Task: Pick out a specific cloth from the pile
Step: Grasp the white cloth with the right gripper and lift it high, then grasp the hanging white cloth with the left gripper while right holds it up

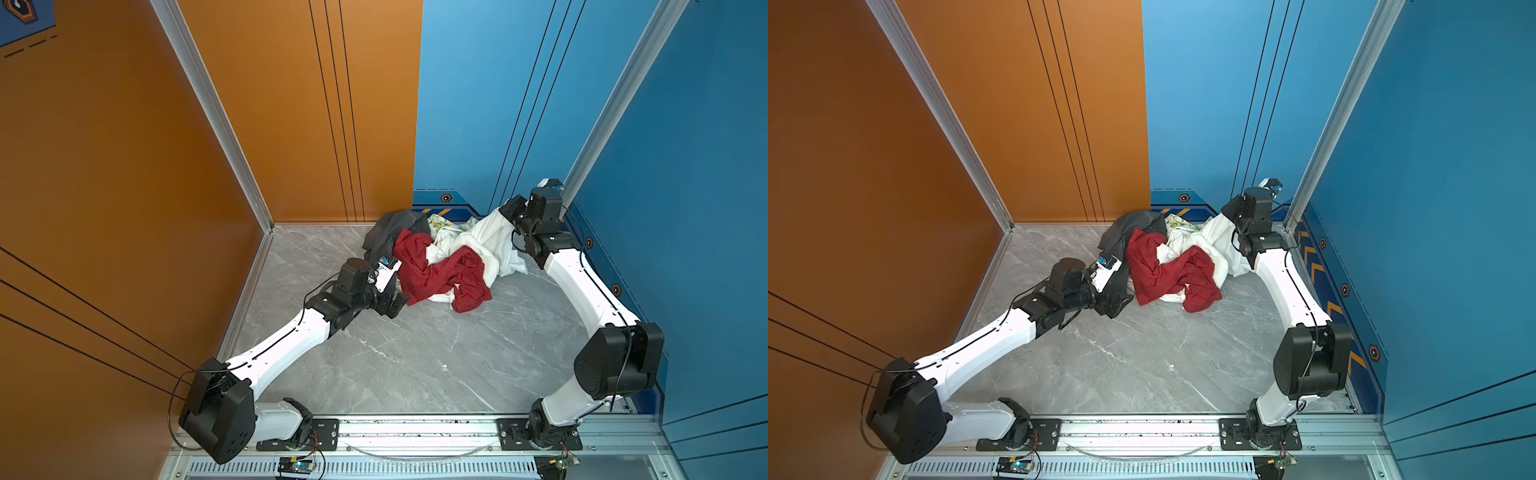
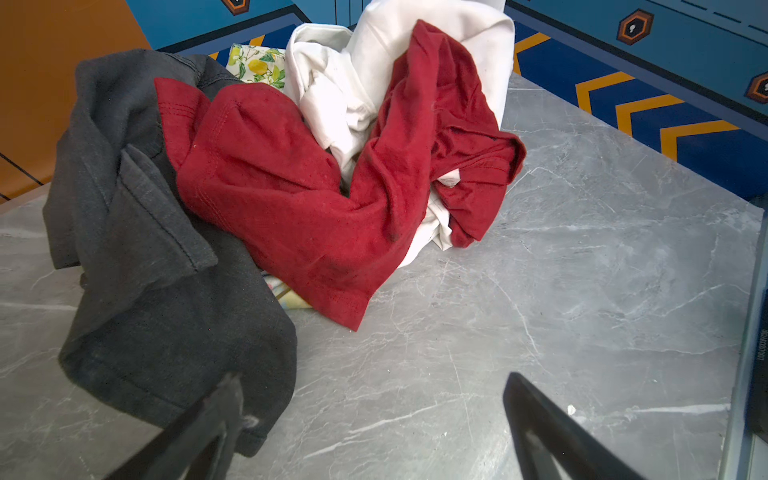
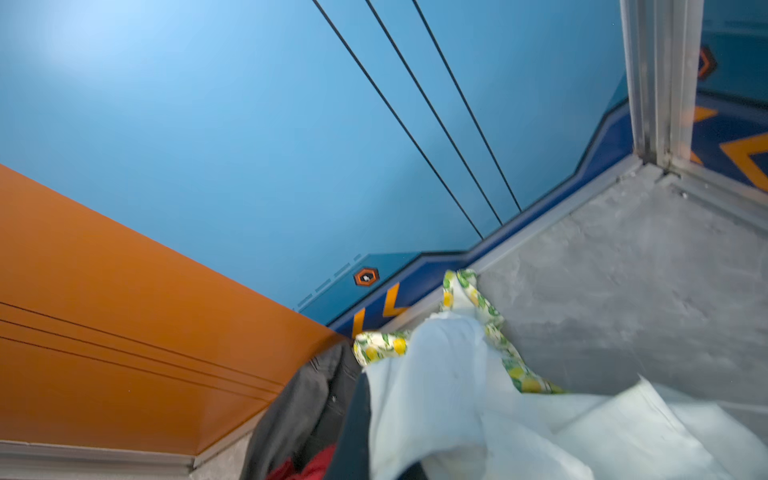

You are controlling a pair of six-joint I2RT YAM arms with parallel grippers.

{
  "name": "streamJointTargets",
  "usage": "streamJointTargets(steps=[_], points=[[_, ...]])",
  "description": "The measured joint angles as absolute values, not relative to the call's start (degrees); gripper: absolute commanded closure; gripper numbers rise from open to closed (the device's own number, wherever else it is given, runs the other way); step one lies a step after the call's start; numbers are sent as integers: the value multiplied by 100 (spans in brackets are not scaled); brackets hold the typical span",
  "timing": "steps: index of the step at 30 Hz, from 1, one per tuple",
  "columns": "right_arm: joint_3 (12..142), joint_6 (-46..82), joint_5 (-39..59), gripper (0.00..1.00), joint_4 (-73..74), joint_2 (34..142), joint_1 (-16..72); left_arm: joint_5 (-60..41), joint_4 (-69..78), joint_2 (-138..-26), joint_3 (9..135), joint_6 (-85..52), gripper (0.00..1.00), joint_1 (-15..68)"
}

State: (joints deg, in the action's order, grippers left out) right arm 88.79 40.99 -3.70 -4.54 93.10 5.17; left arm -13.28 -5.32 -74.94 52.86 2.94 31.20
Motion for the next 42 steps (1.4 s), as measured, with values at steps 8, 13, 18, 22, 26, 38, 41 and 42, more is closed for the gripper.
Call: streamJointTargets(steps=[8,13,18,22,26,38,41,42], points=[[10348,3767,-434,100,-447,9679,419,-1262,-486,-7520,5286,224,2,3063],[11295,3745,-244,100,-478,9939,421,-1243,-318,-7797,5297,43,2,3000],[11933,3747,71,100,-604,10009,569,-1107,-224,-8265,5588,-180,2,3044],[12346,3747,298,100,-797,10014,810,-1072,75,-8766,6206,-290,2,3186],[12468,3747,478,100,-851,10003,963,-1140,567,-9459,6956,-287,2,3426],[11909,3857,735,100,-996,9675,978,-1514,2377,-12724,9688,-554,2,3846],[11675,3905,751,100,-991,9566,976,-1509,2565,-13583,10779,-648,30,4034],[11577,3922,749,100,-993,9520,976,-1505,2611,-13852,11144,-696,53,4097]])
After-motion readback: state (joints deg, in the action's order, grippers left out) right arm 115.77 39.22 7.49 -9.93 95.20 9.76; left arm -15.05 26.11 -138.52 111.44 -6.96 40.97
